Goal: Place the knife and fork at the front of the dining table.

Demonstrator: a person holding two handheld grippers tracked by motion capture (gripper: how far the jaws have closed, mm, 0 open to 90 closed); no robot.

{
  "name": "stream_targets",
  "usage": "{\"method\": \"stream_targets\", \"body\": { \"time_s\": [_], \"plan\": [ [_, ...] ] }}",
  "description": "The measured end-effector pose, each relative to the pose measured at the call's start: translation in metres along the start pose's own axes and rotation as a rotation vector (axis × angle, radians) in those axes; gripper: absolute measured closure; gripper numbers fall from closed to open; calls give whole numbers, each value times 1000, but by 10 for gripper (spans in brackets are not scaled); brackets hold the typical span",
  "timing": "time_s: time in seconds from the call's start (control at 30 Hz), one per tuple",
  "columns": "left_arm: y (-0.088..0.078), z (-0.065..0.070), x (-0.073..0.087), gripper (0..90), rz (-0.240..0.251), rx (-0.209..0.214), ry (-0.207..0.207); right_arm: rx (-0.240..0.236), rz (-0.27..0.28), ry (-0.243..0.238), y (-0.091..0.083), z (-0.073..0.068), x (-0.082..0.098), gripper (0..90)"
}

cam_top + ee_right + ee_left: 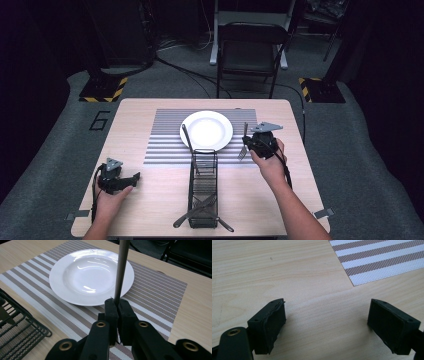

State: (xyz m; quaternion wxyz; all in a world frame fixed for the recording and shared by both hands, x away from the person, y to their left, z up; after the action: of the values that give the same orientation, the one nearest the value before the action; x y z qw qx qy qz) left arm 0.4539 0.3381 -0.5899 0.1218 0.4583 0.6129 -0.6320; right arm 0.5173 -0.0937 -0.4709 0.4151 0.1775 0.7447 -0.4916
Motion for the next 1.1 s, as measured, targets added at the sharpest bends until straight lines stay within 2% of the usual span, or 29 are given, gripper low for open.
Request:
{"method": "stream_targets", "body": {
  "time_s": [0.5, 0.7, 1.1],
  "plan": [
    [0, 0, 0, 145, 0, 0, -1, 3, -13, 4, 12, 5, 8, 870],
    [0, 0, 0, 145, 0, 0, 0, -1, 4, 39, 15, 9, 8, 867],
    [0, 0, 0, 145, 0, 0, 0, 20, 1, 29, 18, 8, 12, 862]
  ]
}}
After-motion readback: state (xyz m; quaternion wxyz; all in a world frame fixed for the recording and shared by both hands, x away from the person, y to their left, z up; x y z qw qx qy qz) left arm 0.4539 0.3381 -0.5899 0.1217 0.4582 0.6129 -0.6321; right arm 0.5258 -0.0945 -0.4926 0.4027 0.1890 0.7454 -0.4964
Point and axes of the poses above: each handheld gripper's, and its own axes: y roughly forward along the jaws, x roughly out of its underside, z roughly to its right, the point moved 9 cm from there along y, roughly forward along the jaws, and after that the axes turned 14 degrees about y, right-handed, at the moved point
